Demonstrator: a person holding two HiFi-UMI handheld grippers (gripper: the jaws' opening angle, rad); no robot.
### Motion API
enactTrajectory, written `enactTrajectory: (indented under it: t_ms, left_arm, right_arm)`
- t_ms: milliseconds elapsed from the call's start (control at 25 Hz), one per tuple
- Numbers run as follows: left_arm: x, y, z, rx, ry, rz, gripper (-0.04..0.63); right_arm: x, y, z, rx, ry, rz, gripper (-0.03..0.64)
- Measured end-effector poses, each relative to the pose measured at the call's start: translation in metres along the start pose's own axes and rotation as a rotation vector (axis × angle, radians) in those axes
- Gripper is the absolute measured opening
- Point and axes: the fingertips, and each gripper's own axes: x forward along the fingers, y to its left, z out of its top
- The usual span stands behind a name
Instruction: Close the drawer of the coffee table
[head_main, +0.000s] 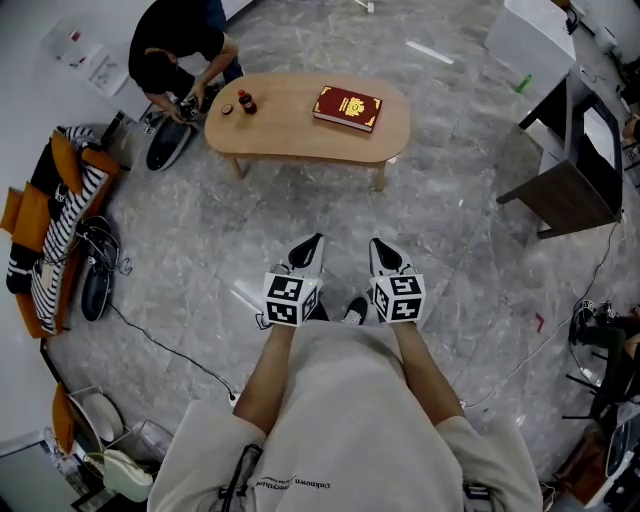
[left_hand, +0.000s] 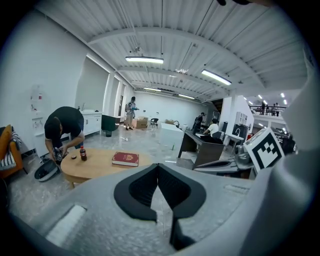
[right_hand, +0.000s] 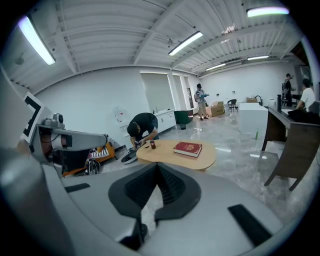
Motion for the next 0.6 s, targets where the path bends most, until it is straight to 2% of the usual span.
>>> enactTrajectory:
  t_ms: [600]
  left_arm:
    - [-0.004, -0.019, -0.007, 0.007, 0.009, -0.053, 0.009]
  right_arm:
    - [-0.012, 0.002, -0.003, 0.016, -0.024, 0.003, 0.015]
